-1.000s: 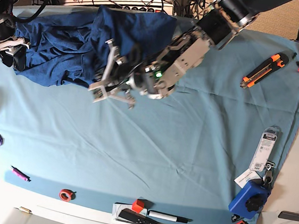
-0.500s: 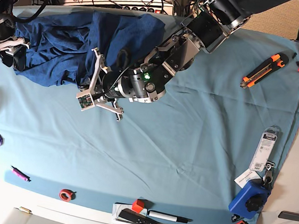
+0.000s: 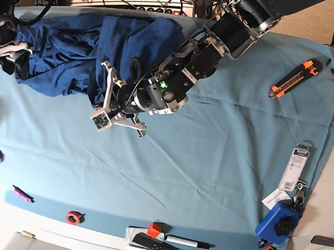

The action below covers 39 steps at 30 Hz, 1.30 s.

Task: Layout the t-shirt on the table in an organized manner, then fold the t-shirt properly

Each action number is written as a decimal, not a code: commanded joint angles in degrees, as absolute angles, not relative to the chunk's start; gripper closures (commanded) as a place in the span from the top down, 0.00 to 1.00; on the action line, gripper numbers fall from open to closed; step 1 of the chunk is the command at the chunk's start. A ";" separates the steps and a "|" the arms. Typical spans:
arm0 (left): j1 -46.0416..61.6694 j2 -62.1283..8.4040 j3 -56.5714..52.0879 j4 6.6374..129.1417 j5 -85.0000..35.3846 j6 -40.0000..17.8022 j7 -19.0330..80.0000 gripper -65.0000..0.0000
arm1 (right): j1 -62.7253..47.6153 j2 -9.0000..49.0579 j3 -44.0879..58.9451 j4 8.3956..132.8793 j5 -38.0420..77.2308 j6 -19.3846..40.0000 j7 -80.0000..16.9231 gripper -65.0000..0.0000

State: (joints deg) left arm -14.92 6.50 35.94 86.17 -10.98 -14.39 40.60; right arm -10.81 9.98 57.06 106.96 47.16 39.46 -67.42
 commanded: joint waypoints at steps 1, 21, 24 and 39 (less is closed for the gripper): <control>-16.03 7.60 35.83 87.00 -11.53 -14.44 38.96 0.00 | -10.48 10.94 57.32 107.98 48.38 39.55 -65.82 0.47; -17.30 7.42 35.81 87.00 -12.01 -18.00 44.66 0.61 | -10.44 15.33 57.49 105.84 40.27 31.77 -62.78 0.62; -17.32 7.44 35.83 87.00 -12.01 -18.00 44.62 0.61 | -10.44 20.21 57.47 99.85 42.57 30.57 -63.24 0.63; -17.32 7.46 35.81 87.00 -11.99 -18.00 44.14 0.61 | -1.17 33.08 56.47 53.01 57.19 40.00 -74.96 0.63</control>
